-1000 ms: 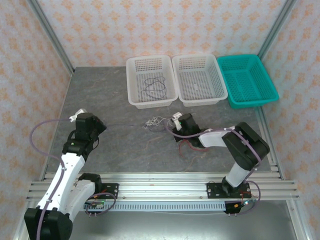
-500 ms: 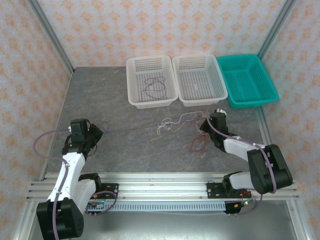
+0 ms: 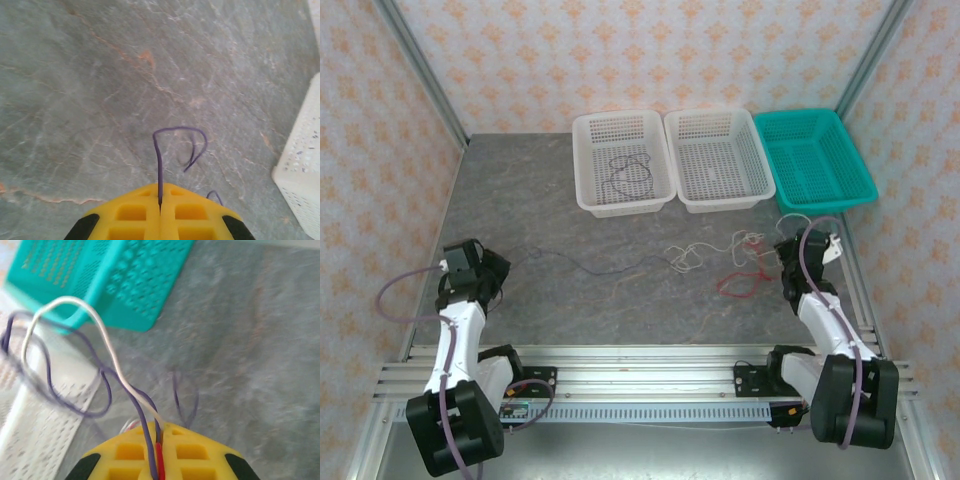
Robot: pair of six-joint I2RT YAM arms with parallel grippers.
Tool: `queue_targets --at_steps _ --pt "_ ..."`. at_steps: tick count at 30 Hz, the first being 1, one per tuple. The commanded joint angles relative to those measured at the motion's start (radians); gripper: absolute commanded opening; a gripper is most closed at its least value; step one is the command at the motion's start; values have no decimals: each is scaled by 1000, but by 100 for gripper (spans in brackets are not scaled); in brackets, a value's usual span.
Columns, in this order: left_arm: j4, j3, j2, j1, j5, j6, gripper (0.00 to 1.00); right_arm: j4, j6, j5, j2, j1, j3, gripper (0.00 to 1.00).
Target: Untangle the cables
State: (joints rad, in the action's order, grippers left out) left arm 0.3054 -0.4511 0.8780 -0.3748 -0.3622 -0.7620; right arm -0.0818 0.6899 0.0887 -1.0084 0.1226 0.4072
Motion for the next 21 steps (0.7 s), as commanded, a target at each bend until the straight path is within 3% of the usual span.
queue_targets --at_steps 1,4,7,10,11,13,14,17,21 --pt "-117 31 14 12 -63 3 0 -66 -109 200 -31 -60 1 0" --pt "-90 12 15 40 -55 30 0 -2 -141 155 -53 -125 2 0" --pt "-74 -11 -7 72 -66 63 0 -38 -102 200 -80 -142 -35 0" --pt "-66 -56 -35 138 -69 77 0 2 -159 226 -137 -238 3 0" --pt "-53 -78 -43 165 -53 79 0 30 -193 232 -165 -275 32 4" --pt "-25 -129 -49 207 -20 90 0 138 -229 205 -217 -318 110 40" --pt "-8 -152 -50 222 -8 94 0 208 -232 166 -230 -331 155 52" --pt "41 -203 -49 231 9 106 0 324 -247 10 -199 -386 245 67" --pt "59 -225 -61 234 12 116 0 313 -308 -310 -144 -623 289 72"
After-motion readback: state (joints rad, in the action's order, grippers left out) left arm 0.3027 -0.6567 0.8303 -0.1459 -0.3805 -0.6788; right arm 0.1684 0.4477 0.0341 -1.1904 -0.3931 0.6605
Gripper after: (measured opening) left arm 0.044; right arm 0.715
